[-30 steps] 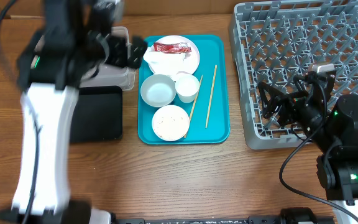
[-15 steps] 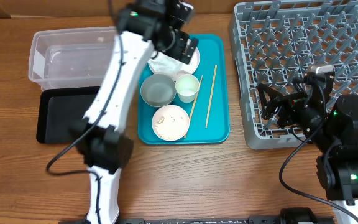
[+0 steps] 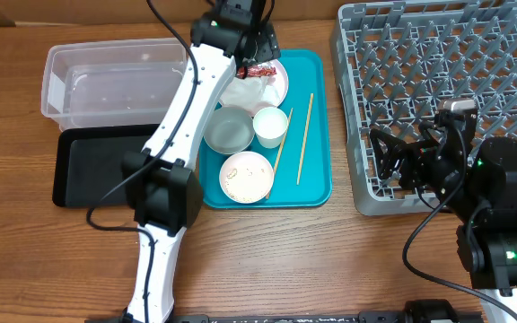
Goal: Sort waste into correct bins and load items into the dishwasher
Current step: 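Reach the left gripper to the white plate and grasp the wrapper and tissue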
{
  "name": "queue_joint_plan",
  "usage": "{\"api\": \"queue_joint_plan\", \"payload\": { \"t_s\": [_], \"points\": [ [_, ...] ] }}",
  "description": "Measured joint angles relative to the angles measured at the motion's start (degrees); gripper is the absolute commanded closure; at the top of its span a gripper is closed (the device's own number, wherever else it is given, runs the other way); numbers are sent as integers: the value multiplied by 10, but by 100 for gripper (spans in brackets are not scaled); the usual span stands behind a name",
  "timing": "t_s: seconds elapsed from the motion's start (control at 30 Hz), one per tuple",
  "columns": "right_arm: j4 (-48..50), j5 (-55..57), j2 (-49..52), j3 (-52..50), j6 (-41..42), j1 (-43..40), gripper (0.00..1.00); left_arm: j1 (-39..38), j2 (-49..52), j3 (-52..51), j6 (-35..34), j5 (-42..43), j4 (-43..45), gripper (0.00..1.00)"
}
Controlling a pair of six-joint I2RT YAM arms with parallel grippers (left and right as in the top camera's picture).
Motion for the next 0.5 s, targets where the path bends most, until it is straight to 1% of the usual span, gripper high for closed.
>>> {"api": "queue_joint_plan", "payload": {
  "t_s": [0.1,0.27,0.5],
  "points": [
    [-4,-1,1,0,0,0,0,0,31,0,-45,-8,0,6],
    [-11,-8,17,0,0,0,0,0,84,0,-90,-13,7,4],
    [-27,-33,48,0,0,0,0,4,117,0,-119,-13,35,1]
  ]
}}
